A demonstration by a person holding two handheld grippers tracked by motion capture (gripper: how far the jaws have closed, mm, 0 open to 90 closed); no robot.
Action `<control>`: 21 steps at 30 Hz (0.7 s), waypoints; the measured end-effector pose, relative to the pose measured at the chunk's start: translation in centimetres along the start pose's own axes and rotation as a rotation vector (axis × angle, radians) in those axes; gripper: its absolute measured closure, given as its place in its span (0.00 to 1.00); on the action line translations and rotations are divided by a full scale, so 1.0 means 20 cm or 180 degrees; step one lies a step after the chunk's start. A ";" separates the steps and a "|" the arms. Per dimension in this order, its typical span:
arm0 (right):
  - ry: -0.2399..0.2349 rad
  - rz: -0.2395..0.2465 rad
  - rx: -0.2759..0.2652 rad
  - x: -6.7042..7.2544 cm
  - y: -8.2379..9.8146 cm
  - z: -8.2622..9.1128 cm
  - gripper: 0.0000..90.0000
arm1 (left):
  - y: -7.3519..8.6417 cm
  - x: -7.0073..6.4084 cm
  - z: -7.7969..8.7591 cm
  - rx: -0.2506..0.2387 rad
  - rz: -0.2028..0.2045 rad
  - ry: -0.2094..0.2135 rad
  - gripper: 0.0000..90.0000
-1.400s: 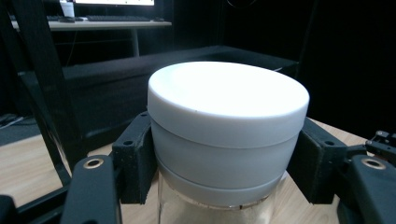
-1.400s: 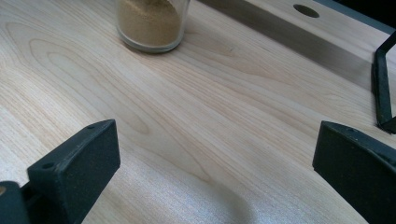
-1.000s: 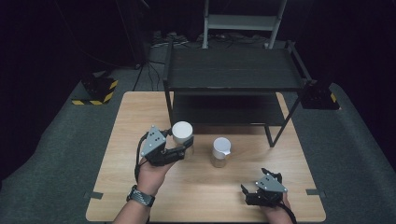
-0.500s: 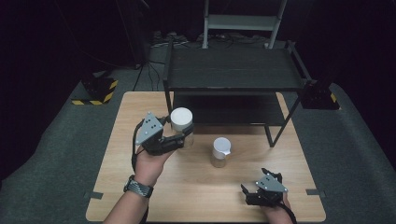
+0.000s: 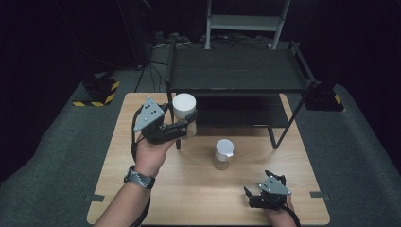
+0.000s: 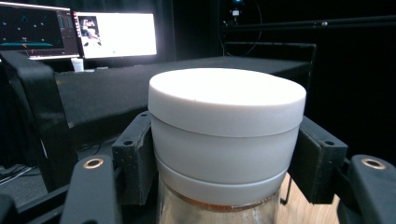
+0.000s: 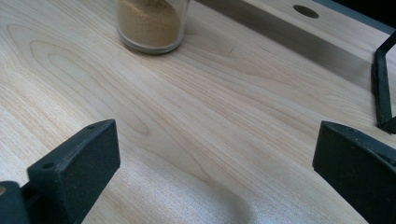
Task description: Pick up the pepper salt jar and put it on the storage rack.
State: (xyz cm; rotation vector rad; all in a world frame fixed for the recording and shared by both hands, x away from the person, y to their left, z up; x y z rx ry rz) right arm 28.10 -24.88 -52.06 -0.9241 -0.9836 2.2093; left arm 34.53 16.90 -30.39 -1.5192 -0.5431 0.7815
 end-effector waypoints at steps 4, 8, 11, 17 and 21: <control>-0.0002 -0.0002 -0.0001 0.00 0.00 0.00 0.00 | -0.06 0.00 -0.02 -0.0028 -0.0011 -0.0005 0.37; -0.0001 -0.0009 -0.0003 0.00 0.00 0.00 0.00 | -0.10 0.01 -0.02 -0.0060 -0.0011 -0.0003 0.37; -0.0003 -0.0014 -0.0006 0.00 0.00 0.00 0.00 | -0.15 0.00 -0.03 -0.0105 -0.0020 0.0005 0.37; -0.0009 -0.0019 -0.0009 0.00 0.00 0.00 0.00 | -0.26 -0.01 -0.05 -0.0176 -0.0075 -0.0008 0.37; -0.0011 -0.0023 -0.0012 0.00 0.00 0.00 0.00 | -0.30 -0.01 -0.05 -0.0215 -0.0122 -0.0030 0.37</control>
Point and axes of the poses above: each handheld gripper's, and its own axes: z roughly backward along the jaws, y roughly out of its underside, x roughly to its left, the point moved 10 cm from there along -z, roughly forward along the jaws, and after that the axes turned 9 degrees about z, right-handed, at the moved point
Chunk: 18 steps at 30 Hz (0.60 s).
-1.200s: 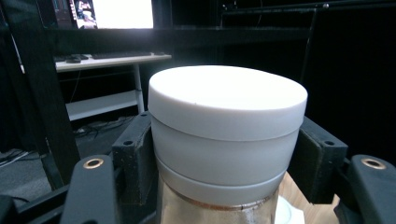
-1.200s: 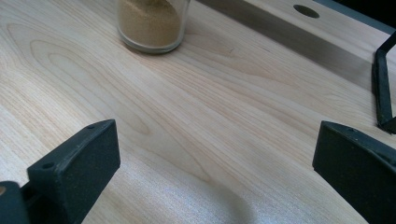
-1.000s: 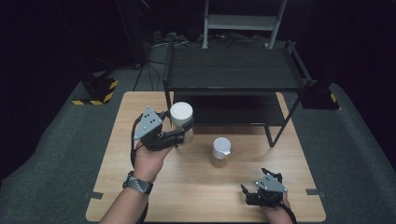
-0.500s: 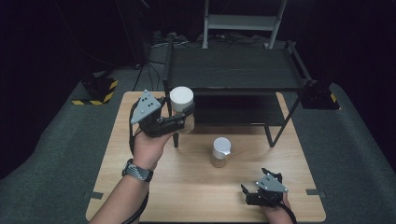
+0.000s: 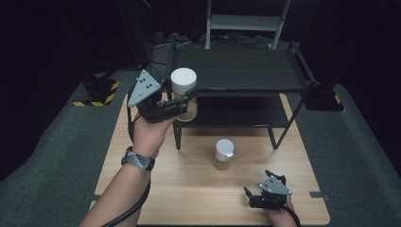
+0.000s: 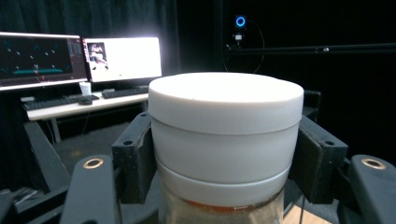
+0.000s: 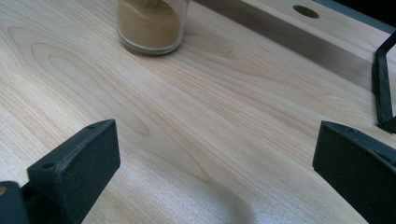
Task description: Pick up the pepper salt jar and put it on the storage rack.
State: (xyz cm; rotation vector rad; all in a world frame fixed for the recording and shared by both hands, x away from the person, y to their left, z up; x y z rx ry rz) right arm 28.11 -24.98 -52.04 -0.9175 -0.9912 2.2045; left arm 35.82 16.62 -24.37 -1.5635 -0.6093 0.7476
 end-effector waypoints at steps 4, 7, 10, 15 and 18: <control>-0.0002 -0.0007 -0.0003 0.00 0.00 0.00 0.00 | -0.05 -0.01 -0.01 -0.0054 -0.0002 -0.0008 0.37; -0.0001 -0.0014 -0.0012 0.00 0.00 0.00 0.00 | -0.08 -0.01 -0.03 -0.0060 -0.0019 -0.0022 0.37; 0.0001 -0.0011 -0.0013 0.00 0.00 0.00 0.00 | -0.12 -0.01 -0.06 -0.0086 0.0001 -0.0037 0.37; -0.0002 -0.0017 -0.0020 0.00 0.00 0.00 0.00 | -0.18 -0.01 -0.11 -0.0088 -0.0048 -0.0093 0.37; -0.0004 -0.0021 -0.0022 0.00 0.00 0.00 0.00 | -0.20 0.00 -0.13 -0.0088 -0.0055 -0.0114 0.37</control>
Point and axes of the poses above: each handheld gripper's, and its own axes: z roughly backward along the jaws, y roughly out of its underside, x roughly to its left, the point moved 10 cm from there along -z, roughly forward along the jaws, and after that the axes turned 9 degrees about z, right-handed, at the moved point
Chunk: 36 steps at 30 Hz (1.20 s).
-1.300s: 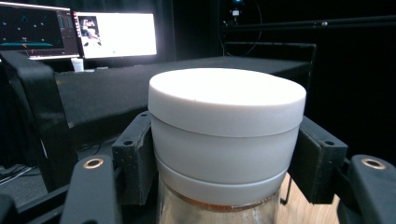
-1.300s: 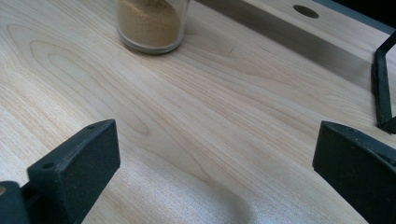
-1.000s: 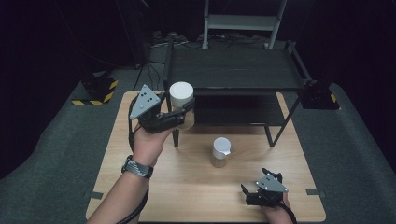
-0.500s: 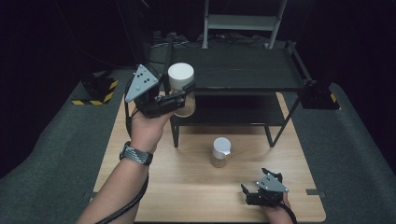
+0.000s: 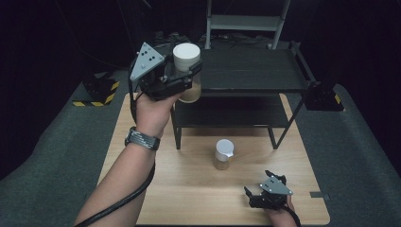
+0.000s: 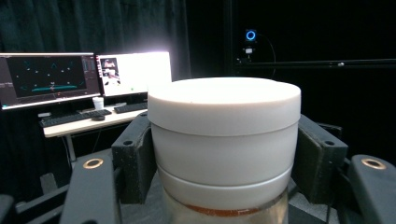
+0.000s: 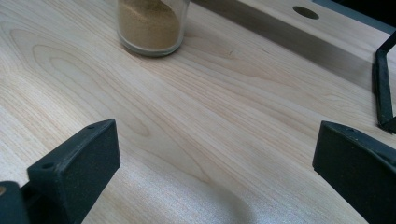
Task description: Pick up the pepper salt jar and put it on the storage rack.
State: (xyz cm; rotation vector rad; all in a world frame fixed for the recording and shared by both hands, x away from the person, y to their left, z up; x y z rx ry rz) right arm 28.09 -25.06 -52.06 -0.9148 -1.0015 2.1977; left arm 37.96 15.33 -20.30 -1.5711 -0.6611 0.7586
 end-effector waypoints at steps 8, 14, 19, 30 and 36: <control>-0.0007 0.0002 -0.0014 0.00 0.00 0.00 0.00 | -0.03 0.00 -0.12 -0.0003 -0.0039 -0.0077 0.37; -0.0016 0.0002 -0.0024 0.00 0.00 0.00 0.00 | -0.03 0.01 -0.20 -0.0009 -0.0050 -0.0158 0.37; -0.0020 0.0018 -0.0034 0.00 0.00 0.00 0.00 | -0.04 0.02 -0.24 0.0011 -0.0069 -0.0212 0.37; -0.0026 0.0012 -0.0041 0.00 0.01 0.01 0.00 | -0.03 0.03 -0.31 0.0029 -0.0044 -0.0315 0.37; -0.0028 0.0005 -0.0044 -0.01 0.01 0.01 0.00 | -0.01 0.04 -0.34 0.0073 -0.0061 -0.0342 0.37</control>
Point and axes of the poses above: each handheld gripper's, and its own axes: z roughly backward along the jaws, y roughly out of its underside, x roughly to its left, the point moved 10 cm from there along -z, roughly forward along the jaws, and after that the axes turned 9 degrees about z, right-handed, at the moved point
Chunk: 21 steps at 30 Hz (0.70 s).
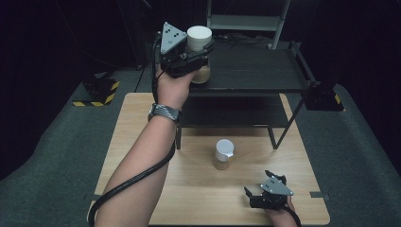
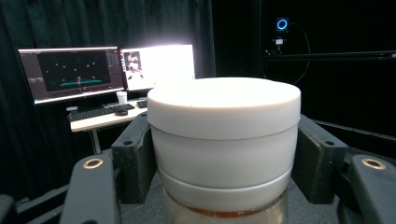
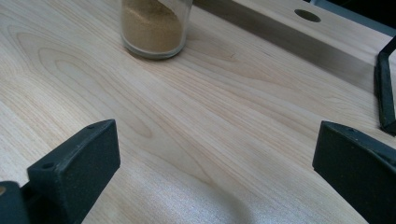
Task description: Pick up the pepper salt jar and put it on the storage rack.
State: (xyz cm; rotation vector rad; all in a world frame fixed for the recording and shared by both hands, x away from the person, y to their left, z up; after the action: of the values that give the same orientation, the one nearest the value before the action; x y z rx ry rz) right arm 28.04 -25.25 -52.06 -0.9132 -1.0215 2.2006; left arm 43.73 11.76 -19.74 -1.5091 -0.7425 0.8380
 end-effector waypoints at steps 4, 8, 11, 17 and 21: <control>0.0000 -0.0003 -0.0001 0.00 0.00 0.00 0.00 | 0.01 0.00 -0.01 0.0012 -0.0001 -0.0009 0.37; -0.0004 -0.0002 -0.0002 0.00 0.00 0.00 0.00 | 0.02 0.00 -0.02 0.0029 0.0005 -0.0018 0.37; -0.0005 -0.0002 -0.0003 0.00 0.00 0.00 0.00 | 0.02 0.00 -0.03 0.0039 -0.0006 -0.0022 0.37; -0.0007 -0.0004 -0.0005 0.00 0.00 0.00 0.00 | 0.02 0.00 -0.03 0.0056 -0.0029 -0.0015 0.37; -0.0007 -0.0007 -0.0005 0.00 0.00 0.00 0.00 | 0.02 0.01 -0.03 0.0051 -0.0009 -0.0018 0.37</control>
State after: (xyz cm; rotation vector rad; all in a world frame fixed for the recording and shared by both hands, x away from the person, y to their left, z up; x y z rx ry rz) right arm 28.05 -25.27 -52.06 -0.9102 -1.0247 2.1998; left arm 44.31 11.56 -20.20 -1.4917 -0.7401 0.8447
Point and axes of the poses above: each handheld gripper's, and its own axes: z roughly backward along the jaws, y roughly out of its underside, x roughly to its left, the point moved 10 cm from there along -z, roughly forward along the jaws, and after that the axes turned 9 degrees about z, right-handed, at the moved point
